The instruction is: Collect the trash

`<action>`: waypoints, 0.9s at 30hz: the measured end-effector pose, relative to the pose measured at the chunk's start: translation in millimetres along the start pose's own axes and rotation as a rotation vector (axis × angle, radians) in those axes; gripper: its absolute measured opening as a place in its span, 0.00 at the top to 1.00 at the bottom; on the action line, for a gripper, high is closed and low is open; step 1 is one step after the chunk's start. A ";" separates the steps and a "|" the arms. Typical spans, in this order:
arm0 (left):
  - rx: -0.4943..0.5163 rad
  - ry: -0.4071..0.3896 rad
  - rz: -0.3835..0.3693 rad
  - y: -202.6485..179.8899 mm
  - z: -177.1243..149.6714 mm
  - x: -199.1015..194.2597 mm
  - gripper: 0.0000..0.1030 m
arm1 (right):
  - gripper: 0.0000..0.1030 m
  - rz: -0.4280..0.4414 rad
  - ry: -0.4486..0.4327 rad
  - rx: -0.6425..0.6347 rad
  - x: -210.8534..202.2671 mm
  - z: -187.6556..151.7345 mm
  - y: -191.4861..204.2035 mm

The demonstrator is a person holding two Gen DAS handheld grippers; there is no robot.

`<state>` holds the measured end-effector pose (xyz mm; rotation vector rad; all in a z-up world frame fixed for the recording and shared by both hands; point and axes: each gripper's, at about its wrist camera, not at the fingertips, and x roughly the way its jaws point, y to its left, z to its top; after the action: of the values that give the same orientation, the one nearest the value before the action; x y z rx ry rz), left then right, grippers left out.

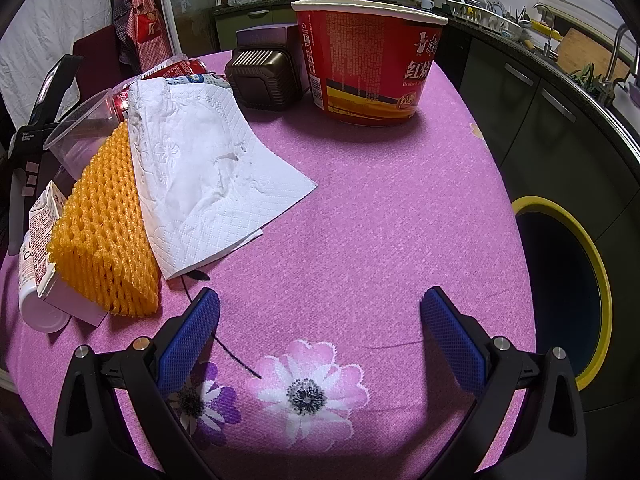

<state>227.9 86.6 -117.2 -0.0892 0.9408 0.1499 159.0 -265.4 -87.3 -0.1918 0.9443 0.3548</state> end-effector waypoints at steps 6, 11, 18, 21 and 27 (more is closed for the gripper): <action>0.000 0.000 0.001 -0.6 0.2 0.0 0.05 | 0.03 -0.001 0.000 -0.001 0.2 0.2 0.0; -0.003 0.000 -0.002 0.7 -0.1 0.4 0.05 | 0.03 -0.004 0.001 0.005 1.3 1.6 -0.1; 0.006 -0.083 0.046 7.7 -14.9 -35.5 0.06 | 0.04 0.016 -0.055 0.037 -14.7 2.7 -3.7; 0.033 -0.164 0.074 6.9 -28.9 -88.7 0.06 | 0.04 0.012 -0.117 0.040 -42.8 6.3 -6.0; 0.052 -0.308 -0.012 -14.0 -74.0 -206.9 0.06 | 0.04 0.068 -0.208 0.056 -100.4 3.1 1.7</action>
<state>51.3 43.9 7.1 -0.0227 0.6365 0.1243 107.0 -284.2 -3.4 -0.0699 0.7553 0.4020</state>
